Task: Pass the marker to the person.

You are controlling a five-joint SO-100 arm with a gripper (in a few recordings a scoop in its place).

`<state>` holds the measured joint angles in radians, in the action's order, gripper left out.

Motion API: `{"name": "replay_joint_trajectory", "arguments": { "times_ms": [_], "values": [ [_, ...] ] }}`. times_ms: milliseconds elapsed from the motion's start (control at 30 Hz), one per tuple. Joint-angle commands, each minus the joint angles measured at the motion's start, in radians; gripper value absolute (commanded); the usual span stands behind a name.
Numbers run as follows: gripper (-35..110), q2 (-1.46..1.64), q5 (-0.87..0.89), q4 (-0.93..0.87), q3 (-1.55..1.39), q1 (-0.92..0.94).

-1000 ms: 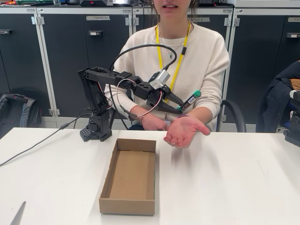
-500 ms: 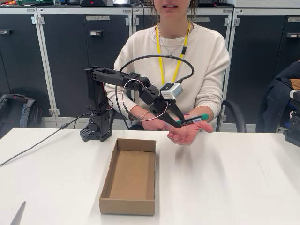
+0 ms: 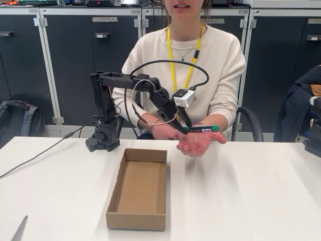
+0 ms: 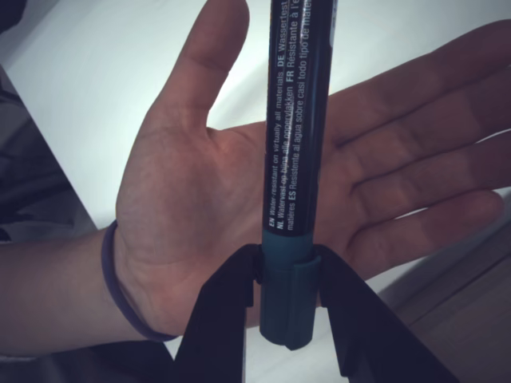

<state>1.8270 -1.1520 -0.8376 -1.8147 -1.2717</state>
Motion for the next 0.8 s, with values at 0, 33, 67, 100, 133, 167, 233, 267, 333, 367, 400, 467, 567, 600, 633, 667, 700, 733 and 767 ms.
{"name": "replay_joint_trajectory", "arguments": {
  "times_ms": [0, 33, 67, 100, 133, 167, 233, 267, 333, 367, 400, 467, 567, 600, 633, 667, 700, 733, 767],
  "values": [
    [-5, 0.077, 0.006, 0.014, 0.026, -0.006],
    [-3, 0.08, 0.008, 0.023, 0.021, -0.005],
    [1, 0.083, 0.011, 0.034, 0.017, 0.0],
    [6, 0.086, 0.011, 0.04, 0.012, 0.003],
    [13, 0.086, 0.009, 0.037, 0.012, 0.003],
    [18, 0.084, 0.011, 0.032, 0.017, 0.005],
    [19, 0.083, 0.011, 0.023, 0.02, 0.005],
    [19, 0.083, 0.005, 0.018, 0.018, 0.003],
    [18, 0.086, 0.002, 0.023, 0.014, 0.003],
    [18, 0.086, 0.0, 0.029, 0.011, 0.003],
    [18, 0.086, 0.0, 0.034, 0.011, 0.003],
    [17, 0.086, 0.003, 0.038, 0.009, 0.006],
    [16, 0.084, 0.0, 0.046, 0.011, 0.011],
    [16, 0.086, 0.0, 0.054, 0.006, 0.014],
    [15, 0.091, 0.0, 0.064, 0.0, 0.017],
    [15, 0.094, 0.0, 0.071, -0.005, 0.017],
    [15, 0.097, -0.002, 0.072, -0.006, 0.018],
    [15, 0.098, -0.002, 0.072, -0.008, 0.018],
    [15, 0.101, -0.002, 0.072, -0.009, 0.018]
  ]
}}
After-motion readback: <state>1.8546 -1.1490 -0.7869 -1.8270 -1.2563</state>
